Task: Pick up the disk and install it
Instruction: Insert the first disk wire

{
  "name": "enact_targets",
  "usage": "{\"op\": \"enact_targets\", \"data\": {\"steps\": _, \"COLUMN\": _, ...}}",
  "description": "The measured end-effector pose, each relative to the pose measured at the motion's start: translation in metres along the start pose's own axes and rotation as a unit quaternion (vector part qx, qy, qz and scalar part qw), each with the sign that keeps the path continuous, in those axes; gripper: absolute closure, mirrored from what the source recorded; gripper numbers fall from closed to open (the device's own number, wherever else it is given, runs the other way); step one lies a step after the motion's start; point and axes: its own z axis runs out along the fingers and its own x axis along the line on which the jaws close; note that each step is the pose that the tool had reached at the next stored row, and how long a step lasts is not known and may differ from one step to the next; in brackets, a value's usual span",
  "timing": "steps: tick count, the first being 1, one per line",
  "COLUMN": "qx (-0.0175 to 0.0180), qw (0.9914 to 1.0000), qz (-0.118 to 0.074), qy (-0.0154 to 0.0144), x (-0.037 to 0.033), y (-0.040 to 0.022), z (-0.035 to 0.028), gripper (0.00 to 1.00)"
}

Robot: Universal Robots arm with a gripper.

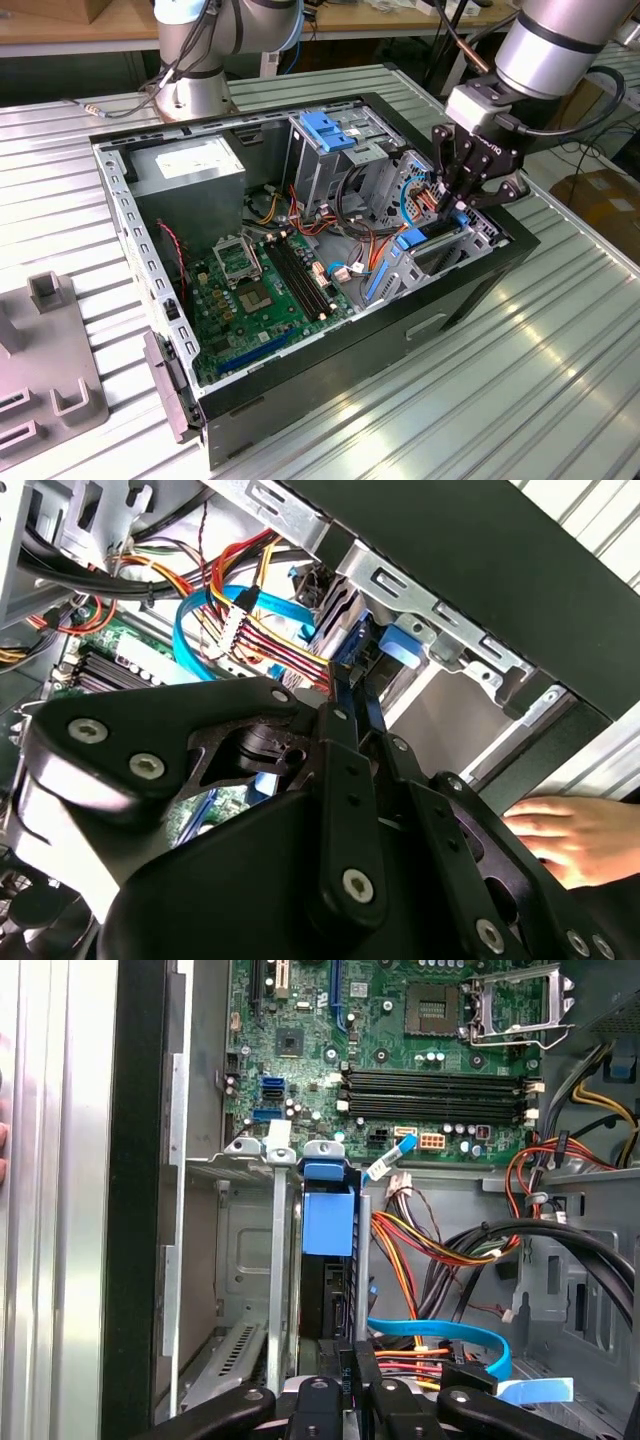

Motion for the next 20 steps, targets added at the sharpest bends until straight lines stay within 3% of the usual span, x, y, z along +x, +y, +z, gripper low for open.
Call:
{"op": "enact_targets", "data": {"steps": 3, "qx": 0.0033, "qw": 0.99999, "qz": 0.000, "qy": 0.0001, "x": 0.0000, "y": 0.0033, "z": 0.0003, "gripper": 0.83}}
{"op": "enact_targets", "data": {"steps": 9, "qx": 0.0079, "qw": 0.99997, "qz": 0.001, "qy": 0.0003, "x": -0.0001, "y": 0.0037, "z": 0.0016, "gripper": 0.83}}
{"op": "enact_targets", "data": {"steps": 20, "qx": 0.0090, "qw": 0.99996, "qz": 0.002, "qy": 0.0004, "x": 0.0013, "y": 0.0049, "z": 0.0021, "gripper": 0.83}}
